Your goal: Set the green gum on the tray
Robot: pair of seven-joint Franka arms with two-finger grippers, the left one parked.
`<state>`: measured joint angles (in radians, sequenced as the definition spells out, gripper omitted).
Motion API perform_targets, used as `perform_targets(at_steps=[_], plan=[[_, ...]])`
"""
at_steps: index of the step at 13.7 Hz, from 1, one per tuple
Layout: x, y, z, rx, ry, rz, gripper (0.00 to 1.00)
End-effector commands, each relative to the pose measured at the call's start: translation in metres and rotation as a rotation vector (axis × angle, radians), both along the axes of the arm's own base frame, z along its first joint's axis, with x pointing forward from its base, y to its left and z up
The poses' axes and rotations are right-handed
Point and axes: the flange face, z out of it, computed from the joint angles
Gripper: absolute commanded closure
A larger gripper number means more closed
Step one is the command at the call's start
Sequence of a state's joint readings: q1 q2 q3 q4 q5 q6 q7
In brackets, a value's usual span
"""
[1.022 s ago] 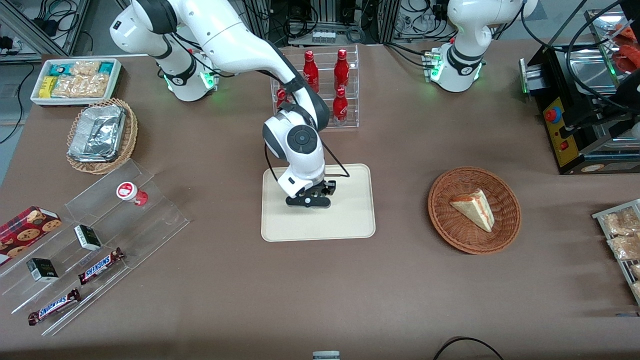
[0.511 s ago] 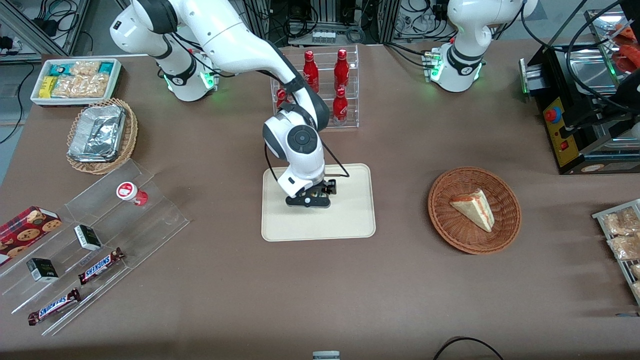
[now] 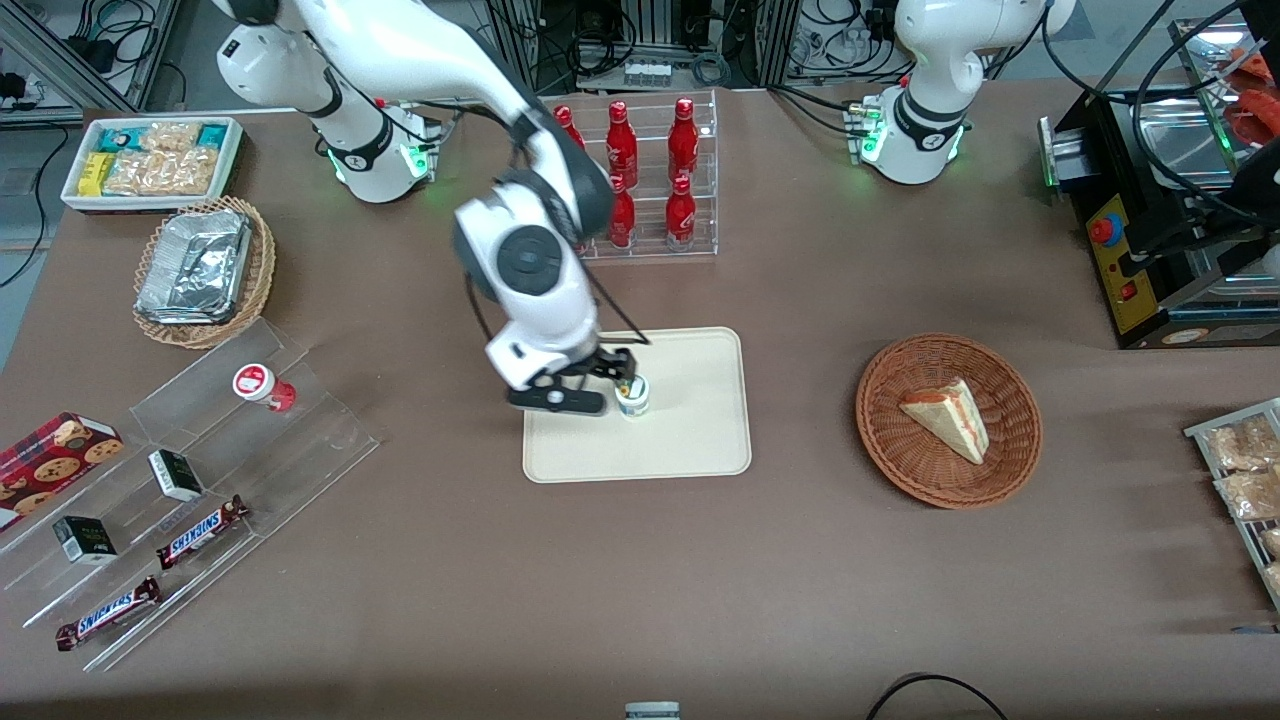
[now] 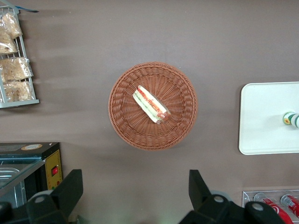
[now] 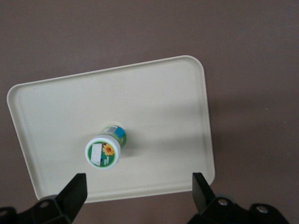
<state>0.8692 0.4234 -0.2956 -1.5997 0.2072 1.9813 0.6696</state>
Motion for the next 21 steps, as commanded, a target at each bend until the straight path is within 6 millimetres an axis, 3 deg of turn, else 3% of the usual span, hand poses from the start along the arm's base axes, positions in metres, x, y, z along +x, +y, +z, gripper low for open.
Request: perform_targets(at_steps=[1, 4, 6, 8, 13, 18, 21], plan=[[-0.003, -0.07, 0.052, -0.004, 0.074, 0.002, 0.0], [-0.002, -0.158, 0.101, 0.032, 0.096, 0.04, 0.0], [-0.003, -0.205, 0.123, 0.004, 0.111, 0.061, 0.0], [-0.004, -0.247, 0.138, -0.075, 0.116, 0.082, 0.0], [-0.006, -0.351, 0.171, -0.033, 0.1, 0.046, 0.0], [-0.006, -0.411, 0.176, -0.015, 0.1, 0.007, 0.0], [-0.008, -0.425, 0.178, 0.032, 0.092, 0.038, 0.0]])
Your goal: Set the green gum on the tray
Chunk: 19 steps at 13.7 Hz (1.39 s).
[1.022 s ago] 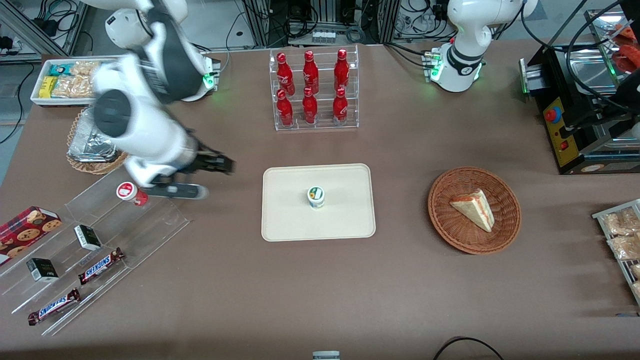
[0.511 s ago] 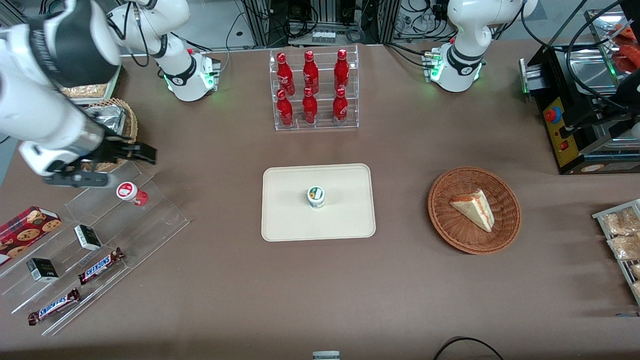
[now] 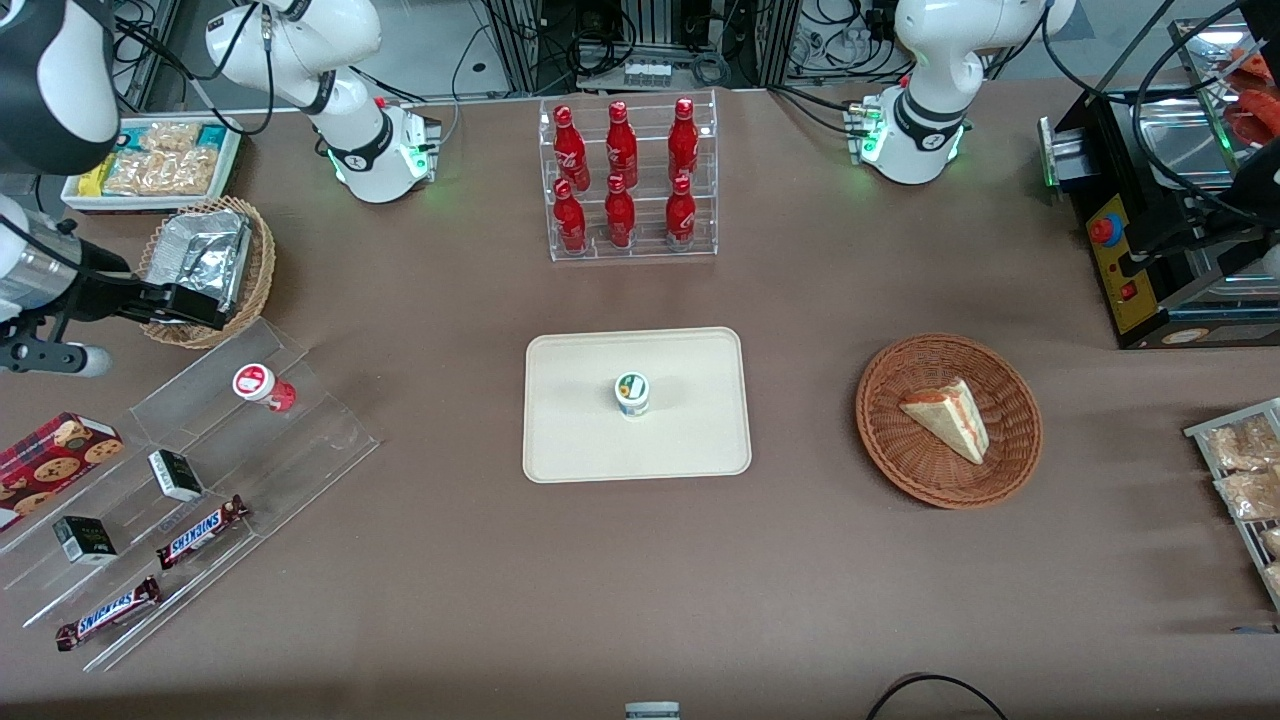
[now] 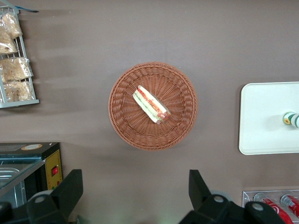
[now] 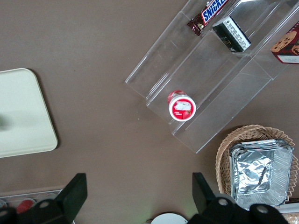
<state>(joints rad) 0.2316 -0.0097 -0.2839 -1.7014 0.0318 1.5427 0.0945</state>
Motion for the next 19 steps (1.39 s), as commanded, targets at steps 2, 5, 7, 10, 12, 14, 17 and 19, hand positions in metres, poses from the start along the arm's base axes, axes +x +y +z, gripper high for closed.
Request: perform_targets(at_steps=[2, 5, 7, 10, 12, 14, 17, 19], plan=[[-0.007, -0.004, 0.009, 0.035, -0.009, 0.033, 0.0], [-0.009, 0.012, 0.013, 0.027, -0.01, 0.062, 0.0], [-0.009, 0.014, 0.012, 0.021, -0.011, 0.07, 0.0], [-0.006, 0.017, 0.014, 0.016, -0.014, 0.087, 0.0], [-0.004, 0.014, 0.014, 0.015, -0.023, 0.082, 0.0], [-0.003, 0.013, 0.018, 0.014, -0.033, 0.081, 0.0], [-0.002, 0.013, 0.018, 0.015, -0.033, 0.076, 0.0], [-0.002, 0.016, 0.018, 0.015, -0.034, 0.076, 0.0]])
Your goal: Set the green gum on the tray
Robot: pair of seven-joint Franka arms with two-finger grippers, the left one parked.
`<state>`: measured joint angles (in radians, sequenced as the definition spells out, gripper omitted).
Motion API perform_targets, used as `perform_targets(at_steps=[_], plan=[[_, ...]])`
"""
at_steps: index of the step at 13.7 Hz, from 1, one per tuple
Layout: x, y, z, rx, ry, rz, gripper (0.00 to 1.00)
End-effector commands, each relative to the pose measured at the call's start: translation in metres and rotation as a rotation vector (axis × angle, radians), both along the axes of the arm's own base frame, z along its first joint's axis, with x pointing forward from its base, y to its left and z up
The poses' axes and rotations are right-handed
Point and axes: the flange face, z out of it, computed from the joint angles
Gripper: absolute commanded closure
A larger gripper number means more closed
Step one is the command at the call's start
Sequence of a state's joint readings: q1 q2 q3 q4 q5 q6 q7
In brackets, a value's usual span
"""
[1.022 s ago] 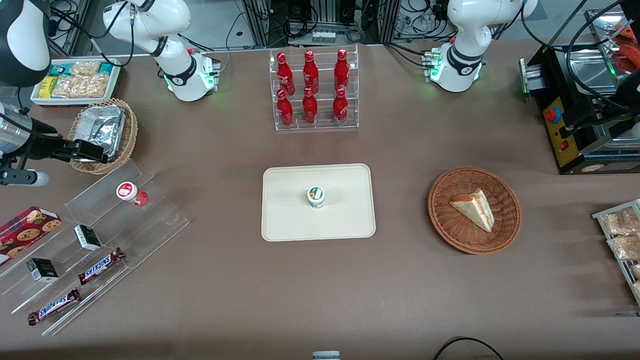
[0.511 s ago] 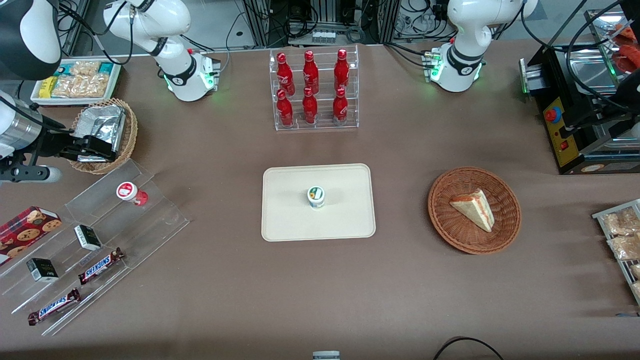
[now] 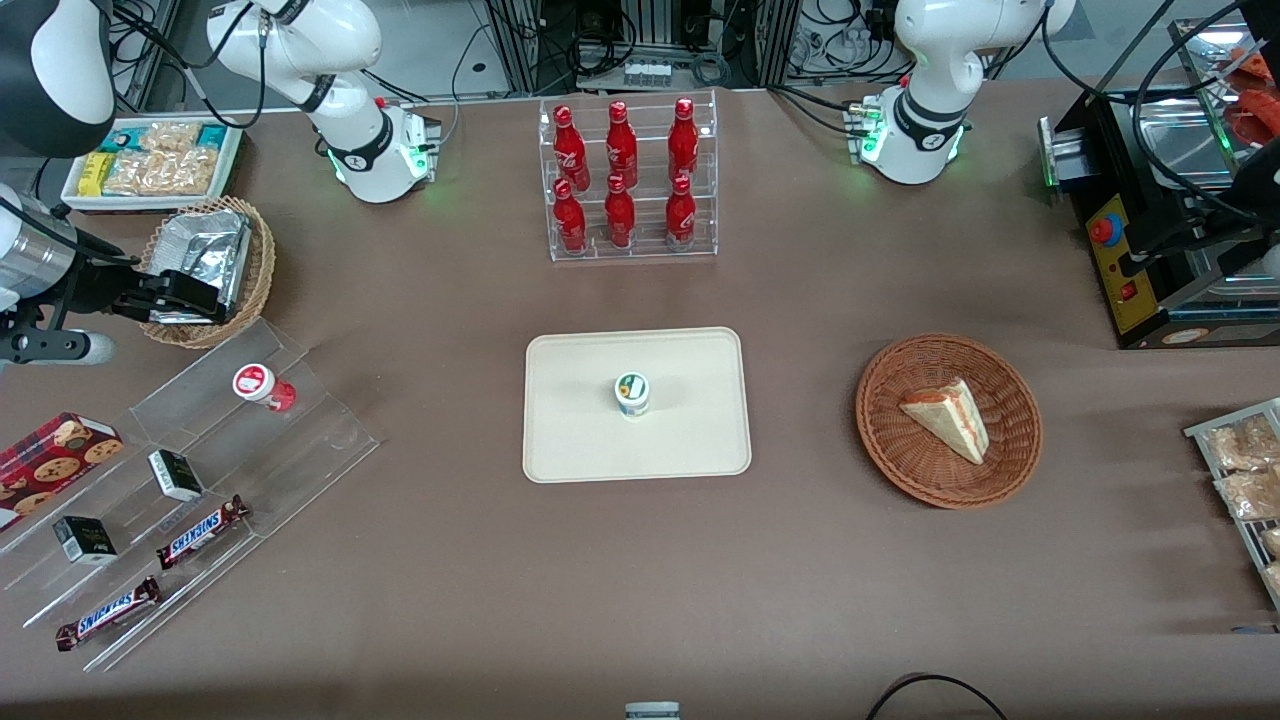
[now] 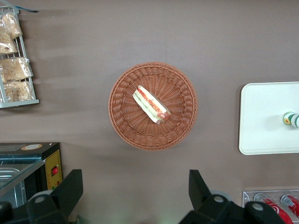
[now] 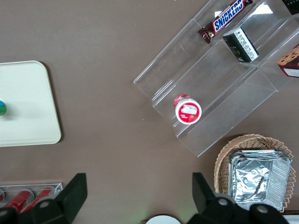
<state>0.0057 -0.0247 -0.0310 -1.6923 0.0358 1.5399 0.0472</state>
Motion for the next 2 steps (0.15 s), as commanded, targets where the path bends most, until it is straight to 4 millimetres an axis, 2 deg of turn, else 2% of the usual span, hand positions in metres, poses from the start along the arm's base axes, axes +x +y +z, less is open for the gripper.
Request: perform_targets(at_steps=[1, 2], plan=[[0.0005, 0.0004, 0.0062, 0.007, -0.01, 0.001, 0.0], [0.0005, 0.0004, 0.0062, 0.007, -0.01, 0.003, 0.0]])
